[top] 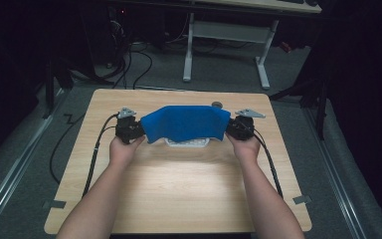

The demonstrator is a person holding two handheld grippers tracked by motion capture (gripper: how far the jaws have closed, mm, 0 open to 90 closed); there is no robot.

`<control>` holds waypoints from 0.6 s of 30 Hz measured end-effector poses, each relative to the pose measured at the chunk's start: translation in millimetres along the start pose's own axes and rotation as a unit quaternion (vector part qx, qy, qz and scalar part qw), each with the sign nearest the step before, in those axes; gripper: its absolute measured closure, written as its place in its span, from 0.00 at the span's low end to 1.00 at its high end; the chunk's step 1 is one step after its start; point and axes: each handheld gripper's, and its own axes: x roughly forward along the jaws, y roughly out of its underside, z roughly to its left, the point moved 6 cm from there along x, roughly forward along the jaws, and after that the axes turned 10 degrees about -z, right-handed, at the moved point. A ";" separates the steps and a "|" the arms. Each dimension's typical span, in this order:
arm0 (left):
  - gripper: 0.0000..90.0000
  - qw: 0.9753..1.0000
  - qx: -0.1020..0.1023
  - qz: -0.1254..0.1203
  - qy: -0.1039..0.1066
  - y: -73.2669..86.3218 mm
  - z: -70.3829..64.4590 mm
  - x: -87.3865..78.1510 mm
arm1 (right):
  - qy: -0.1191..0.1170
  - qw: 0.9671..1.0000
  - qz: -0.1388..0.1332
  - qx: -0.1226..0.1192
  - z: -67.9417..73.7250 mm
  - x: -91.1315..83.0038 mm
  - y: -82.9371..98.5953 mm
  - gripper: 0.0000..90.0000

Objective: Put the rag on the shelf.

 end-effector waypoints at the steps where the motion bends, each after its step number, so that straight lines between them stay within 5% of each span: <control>1: 0.70 1.000 0.000 -0.004 -0.002 -1.5 0.4 -1.1 | 0.002 1.000 0.000 -0.001 -0.8 -0.6 -0.7 0.81; 18: 0.68 0.999 0.008 -0.012 -0.044 -10.5 17.7 -18.9 | 0.022 1.000 -0.007 -0.007 -17.8 -13.0 -10.4 0.74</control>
